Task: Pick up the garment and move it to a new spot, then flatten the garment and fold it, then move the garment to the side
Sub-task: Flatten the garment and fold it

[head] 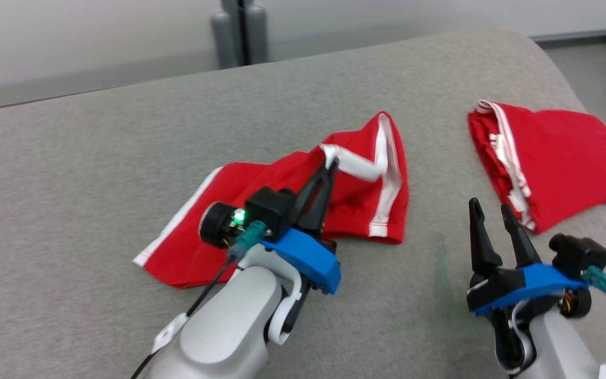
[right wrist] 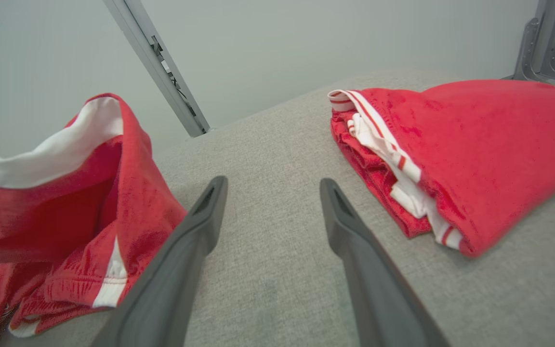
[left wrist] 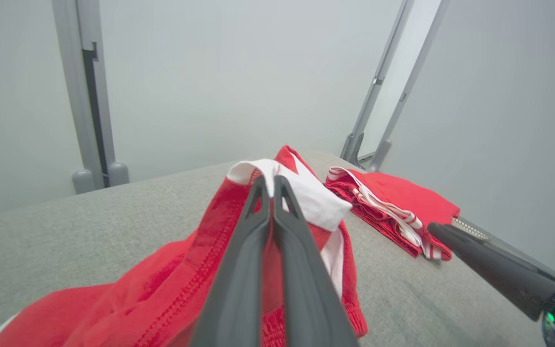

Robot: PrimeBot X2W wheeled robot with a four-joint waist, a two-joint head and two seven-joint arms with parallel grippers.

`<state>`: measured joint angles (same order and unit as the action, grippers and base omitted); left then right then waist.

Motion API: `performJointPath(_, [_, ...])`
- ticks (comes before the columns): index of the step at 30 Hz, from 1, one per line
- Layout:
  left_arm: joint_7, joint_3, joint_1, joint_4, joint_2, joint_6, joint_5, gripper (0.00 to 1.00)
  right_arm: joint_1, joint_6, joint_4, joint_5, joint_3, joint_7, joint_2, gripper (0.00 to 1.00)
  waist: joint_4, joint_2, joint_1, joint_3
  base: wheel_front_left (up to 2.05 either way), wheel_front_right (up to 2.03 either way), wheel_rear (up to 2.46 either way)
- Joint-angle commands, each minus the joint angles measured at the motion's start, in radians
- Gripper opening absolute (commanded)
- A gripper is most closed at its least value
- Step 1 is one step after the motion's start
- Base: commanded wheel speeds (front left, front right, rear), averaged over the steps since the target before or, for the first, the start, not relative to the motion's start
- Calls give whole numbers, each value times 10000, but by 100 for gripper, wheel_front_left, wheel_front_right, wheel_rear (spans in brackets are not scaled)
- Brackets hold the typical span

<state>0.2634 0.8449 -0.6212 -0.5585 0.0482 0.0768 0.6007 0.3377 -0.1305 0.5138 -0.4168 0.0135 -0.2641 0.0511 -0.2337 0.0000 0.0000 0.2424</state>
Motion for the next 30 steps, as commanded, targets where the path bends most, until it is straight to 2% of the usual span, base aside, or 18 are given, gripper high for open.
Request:
performJointPath(1, [12,-540,364,415,44,151,-240,0,-252,-5,83,29,-23,4,8,100,309,0,0,-46,0,0,0])
performJointPath(5, [6,-1859,1113,1048,26,343,-913,0,-564,-5,226,38,96,4,17,100,988,0,0,-327,0,0,0])
performJointPath(11, [6,-3614,2225,604,19,294,-1561,0,-940,-5,299,-251,924,4,23,100,1556,0,0,-584,0,0,0])
performJointPath(22, [8,-6515,3412,-620,20,202,-2310,0,-1270,-5,417,-416,2280,4,20,100,1330,0,0,-502,0,0,0])
performJointPath(23, [9,-6710,3465,-573,23,197,-2410,4,-1317,-5,396,-453,2478,4,28,100,1318,0,0,-481,0,0,0])
performJointPath(24, [8,-6847,3552,-562,21,164,-2440,35,-1384,-5,396,-531,2674,4,65,100,1315,0,0,-455,0,0,0])
performJointPath(25, [8,-6939,3618,-531,21,135,-2480,84,-1446,-5,397,-613,2866,4,110,100,1326,0,0,-432,0,0,0])
performJointPath(26, [8,-6973,3657,-470,21,136,-2524,100,-1478,-5,405,-695,3059,5,163,100,1350,0,0,-409,0,0,0])
performJointPath(30, [8,-6992,3745,-250,18,170,-2516,100,-1463,-5,605,-1006,3644,4,347,100,1504,0,0,-342,0,0,0])
